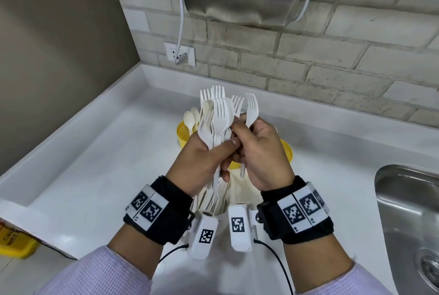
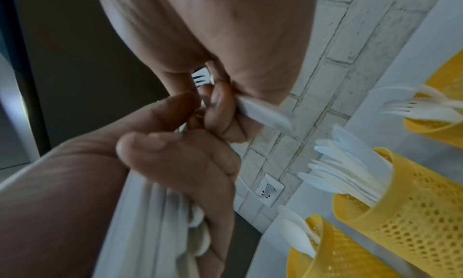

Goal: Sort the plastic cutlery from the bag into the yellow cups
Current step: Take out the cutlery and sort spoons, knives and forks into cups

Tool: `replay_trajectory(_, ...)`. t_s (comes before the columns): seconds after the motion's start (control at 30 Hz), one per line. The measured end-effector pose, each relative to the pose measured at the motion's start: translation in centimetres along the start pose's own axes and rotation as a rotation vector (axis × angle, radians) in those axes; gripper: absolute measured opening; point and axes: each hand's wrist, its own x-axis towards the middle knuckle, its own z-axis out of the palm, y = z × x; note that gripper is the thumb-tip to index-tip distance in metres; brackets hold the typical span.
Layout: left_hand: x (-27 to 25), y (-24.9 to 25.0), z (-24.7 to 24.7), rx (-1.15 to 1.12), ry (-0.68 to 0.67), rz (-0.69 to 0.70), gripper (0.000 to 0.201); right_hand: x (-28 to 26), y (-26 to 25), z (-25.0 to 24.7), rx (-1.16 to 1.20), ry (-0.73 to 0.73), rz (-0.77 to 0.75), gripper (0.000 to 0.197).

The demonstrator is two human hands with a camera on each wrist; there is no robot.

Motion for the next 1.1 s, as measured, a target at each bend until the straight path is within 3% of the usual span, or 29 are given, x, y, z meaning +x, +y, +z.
replay_trajectory(0.07, 0.0, 0.1, 0.0, -0.014, 0.003, -0.009, 0.023, 0.1, 0.3, 0.0, -0.004, 0.031, -0.022, 0.028)
replay_trajectory(0.17, -0.1, 0.1, -0.1, -0.053, 0.018, -0.051, 0.005, 0.4, 0.3, -0.2, 0.024, 0.108, -0.034, 0.018)
replay_trajectory(0.23, -0.1, 0.0, -0.3, -0.068, 0.045, -0.071, 0.006, 0.7, 0.3, -0.5, 0.052, 0.158, -0.029, 0.017)
replay_trajectory(0.53, -0.2, 0.6, -0.2, -0.158, 0.063, -0.078, 0.012, 0.3, 0.0, 0.3, 0.091, 0.026, 0.090, 0.033)
replay_trajectory(0.67, -0.5, 0.6, -0.2, -0.113, 0.055, -0.122, 0.024, 0.2, -0.3, 0.5, 0.115, 0.053, 0.087, 0.026)
replay_trajectory(0.93, -1.1, 0.5, -1.4, 0.159, 0.059, -0.037, 0.011, 0.5, -1.4, -0.7, 0.354, 0.124, -0.093, 0.025)
replay_trajectory(1.1, -2.1, 1.4, -1.8, 0.284, 0.037, 0.056, 0.013, -0.4, -2.9, -1.3, 0.194, 0.163, -0.113, 0.020)
